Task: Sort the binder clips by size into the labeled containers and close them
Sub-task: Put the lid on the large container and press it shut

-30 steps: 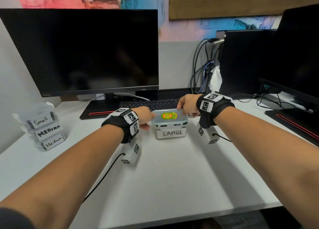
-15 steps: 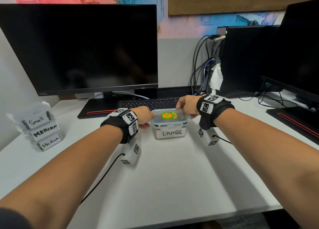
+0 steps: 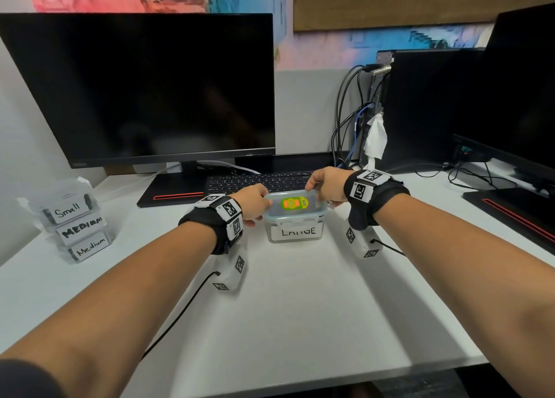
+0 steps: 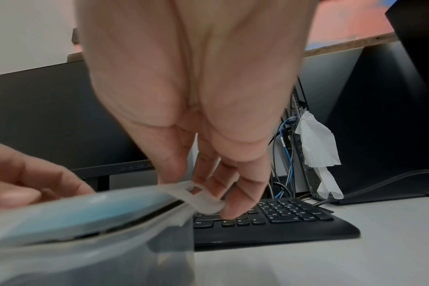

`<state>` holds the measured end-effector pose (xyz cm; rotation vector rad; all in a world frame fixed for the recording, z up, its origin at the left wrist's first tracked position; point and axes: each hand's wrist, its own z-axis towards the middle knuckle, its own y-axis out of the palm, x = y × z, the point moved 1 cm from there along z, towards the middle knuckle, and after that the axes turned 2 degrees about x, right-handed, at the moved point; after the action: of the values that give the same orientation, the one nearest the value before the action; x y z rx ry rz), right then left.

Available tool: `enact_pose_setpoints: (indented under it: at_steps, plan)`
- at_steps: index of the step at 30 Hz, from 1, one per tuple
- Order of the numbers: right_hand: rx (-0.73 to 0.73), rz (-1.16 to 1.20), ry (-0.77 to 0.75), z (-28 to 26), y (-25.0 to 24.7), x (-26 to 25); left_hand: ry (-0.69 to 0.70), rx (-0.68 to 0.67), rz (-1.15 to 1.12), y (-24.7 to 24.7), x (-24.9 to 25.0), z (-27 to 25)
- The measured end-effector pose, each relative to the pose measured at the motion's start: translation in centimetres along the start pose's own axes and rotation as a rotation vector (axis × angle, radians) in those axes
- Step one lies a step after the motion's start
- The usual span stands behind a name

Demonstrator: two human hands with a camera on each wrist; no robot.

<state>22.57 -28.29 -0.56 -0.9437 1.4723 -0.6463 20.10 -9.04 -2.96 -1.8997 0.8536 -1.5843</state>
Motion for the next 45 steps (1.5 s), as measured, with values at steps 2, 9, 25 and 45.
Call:
enact_pose_setpoints:
  at_steps: [2,9,25,45]
  plan:
    - [0.013,0.002,-0.005,0.1,0.0,0.1,0.007,-0.072,0.011,-0.3,0.0,-0.1]
    - [-0.007,0.076,0.008,0.2,0.2,0.6,0.057,-0.193,0.064,-0.8,0.1,0.2]
    - [-0.196,-0.171,-0.012,0.1,-0.6,0.7,0.091,-0.183,0.536,-1.4,0.8,1.1]
    - [-0.252,-0.292,-0.091,-0.5,-0.9,-0.7,0.121,-0.149,0.471,-1.0,0.4,0.6]
